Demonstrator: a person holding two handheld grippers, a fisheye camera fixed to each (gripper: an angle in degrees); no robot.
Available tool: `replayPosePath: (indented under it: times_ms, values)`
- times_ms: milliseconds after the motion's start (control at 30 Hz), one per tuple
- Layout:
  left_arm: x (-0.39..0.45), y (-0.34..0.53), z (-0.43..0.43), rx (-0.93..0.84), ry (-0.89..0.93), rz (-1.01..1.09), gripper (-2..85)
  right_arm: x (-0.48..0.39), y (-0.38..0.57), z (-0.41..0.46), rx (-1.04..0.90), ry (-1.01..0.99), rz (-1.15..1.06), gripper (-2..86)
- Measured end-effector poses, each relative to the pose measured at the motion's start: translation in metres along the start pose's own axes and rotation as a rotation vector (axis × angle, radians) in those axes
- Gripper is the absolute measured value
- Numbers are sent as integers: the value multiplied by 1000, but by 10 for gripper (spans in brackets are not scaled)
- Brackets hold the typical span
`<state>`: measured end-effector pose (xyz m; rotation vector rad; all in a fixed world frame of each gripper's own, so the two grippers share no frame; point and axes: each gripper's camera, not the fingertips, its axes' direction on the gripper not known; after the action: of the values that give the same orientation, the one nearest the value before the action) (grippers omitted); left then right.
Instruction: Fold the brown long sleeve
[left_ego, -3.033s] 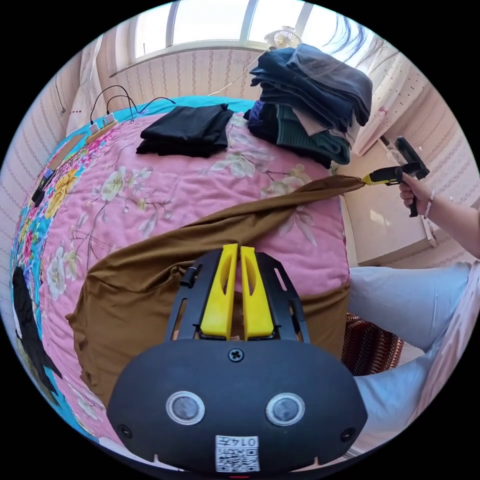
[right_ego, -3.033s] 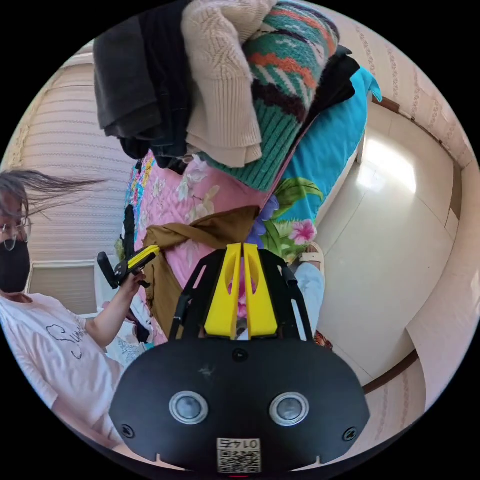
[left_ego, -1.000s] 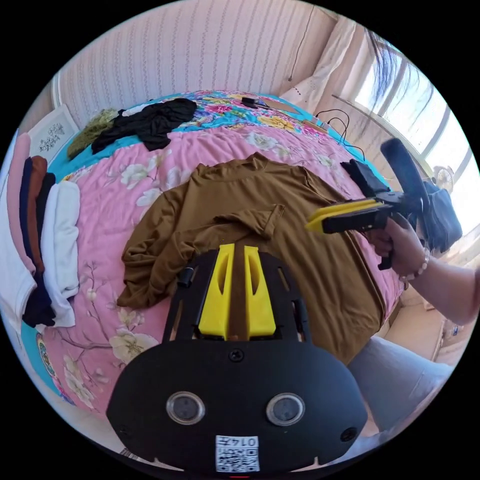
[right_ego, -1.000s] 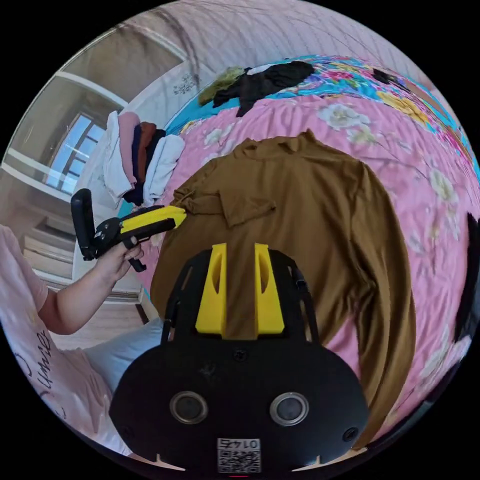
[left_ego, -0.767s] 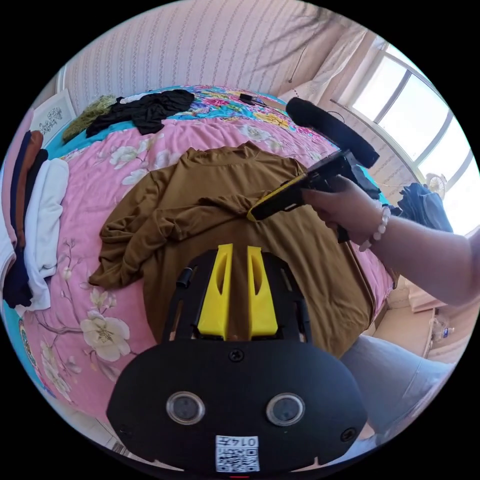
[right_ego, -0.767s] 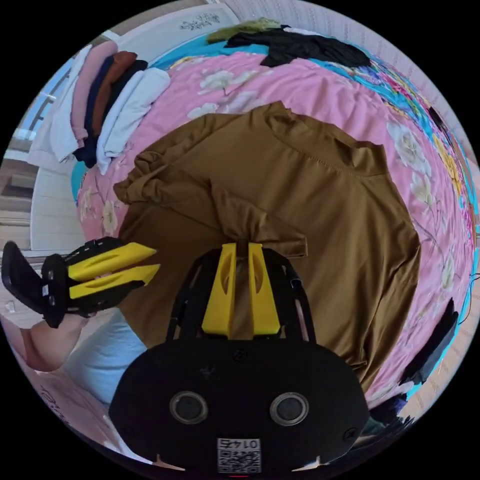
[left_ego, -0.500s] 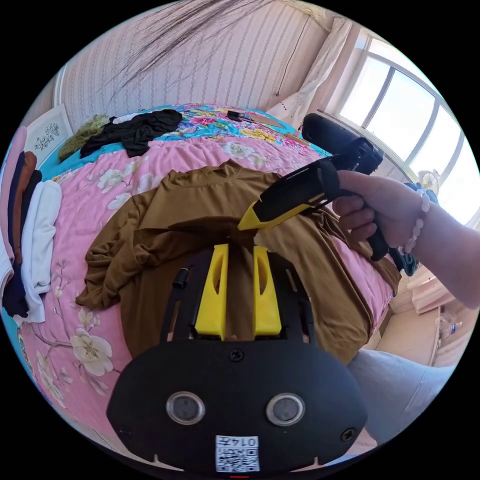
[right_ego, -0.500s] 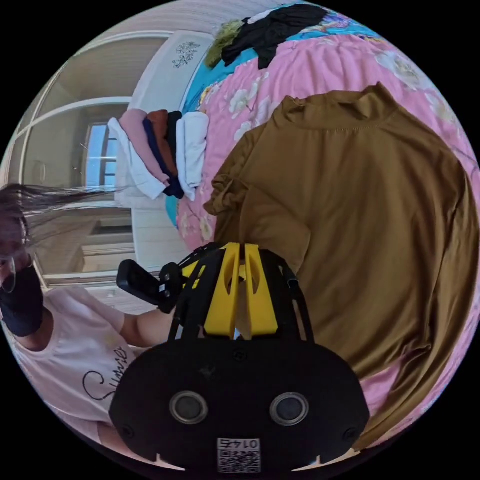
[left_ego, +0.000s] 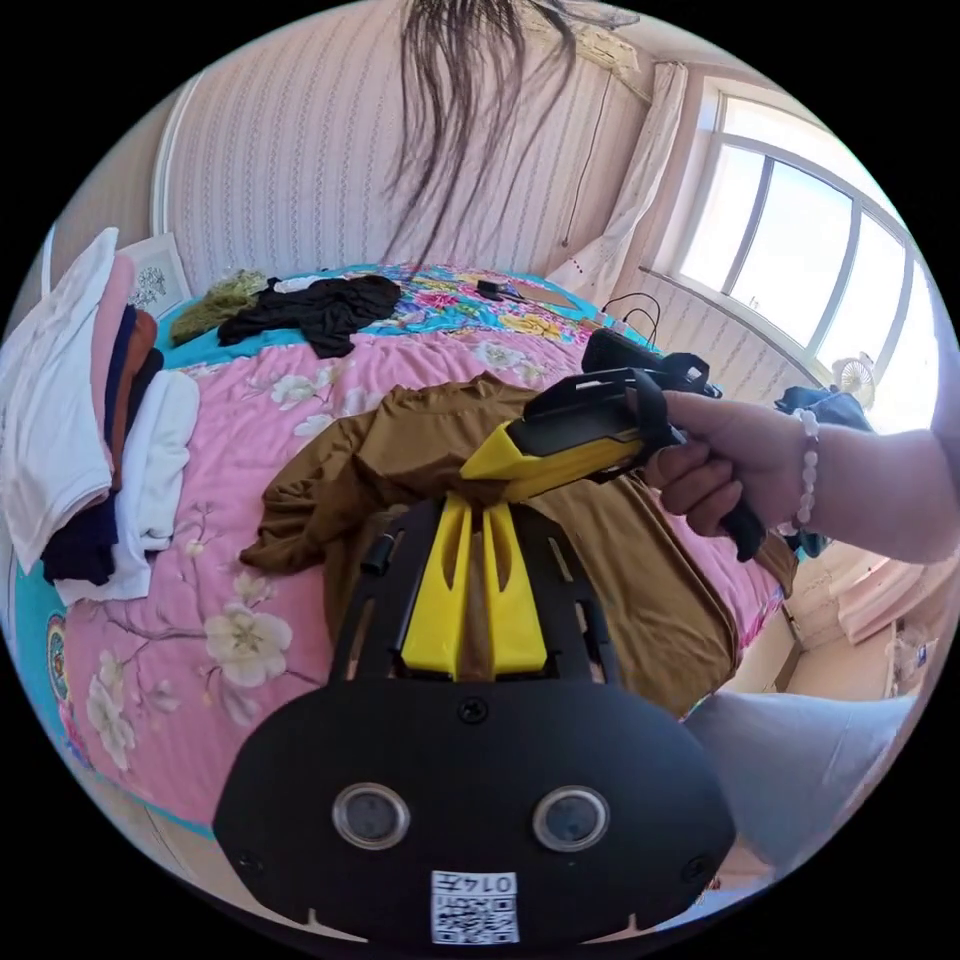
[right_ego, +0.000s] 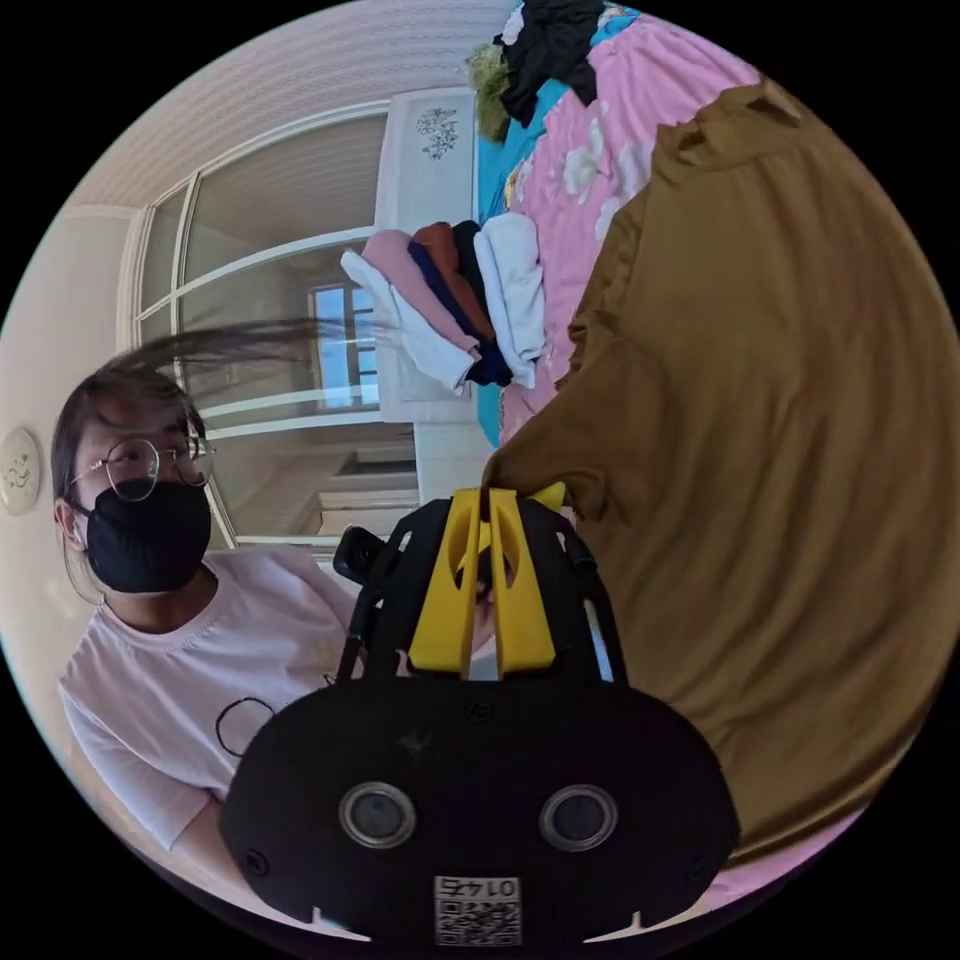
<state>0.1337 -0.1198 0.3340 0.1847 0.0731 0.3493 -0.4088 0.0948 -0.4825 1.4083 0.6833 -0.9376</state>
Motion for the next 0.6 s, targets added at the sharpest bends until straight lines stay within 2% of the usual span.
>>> replayPosePath:
  times_ms: [133, 200, 267, 300, 400, 533, 600]
  values:
    - [-64, 35, -75, -61, -94, -142, -10, -36, -44, 96, -170, -140, -79, 6]
    - [-116, 69, -122, -100, -130, -392, -10, -52, -65, 147, -259, -158, -103, 7]
    - [-147, 98, -158, -79, -171, -527, -10, -73, -84, 198, -363, -152, -142, 9]
    - [-157, 109, -170, -65, -173, -579, -10, -90, -96, 232, -450, -135, -184, 10]
    - [-212, 184, -222, 42, -102, -911, -10, -128, -114, 310, -640, -65, -273, 18]
    - [-256, 241, -242, 68, -95, -1049, -10, -158, -123, 373, -775, 170, -406, 53]
    - [-281, 264, -255, 110, -76, -1114, -10, -169, -130, 369, -751, 183, -426, 60]
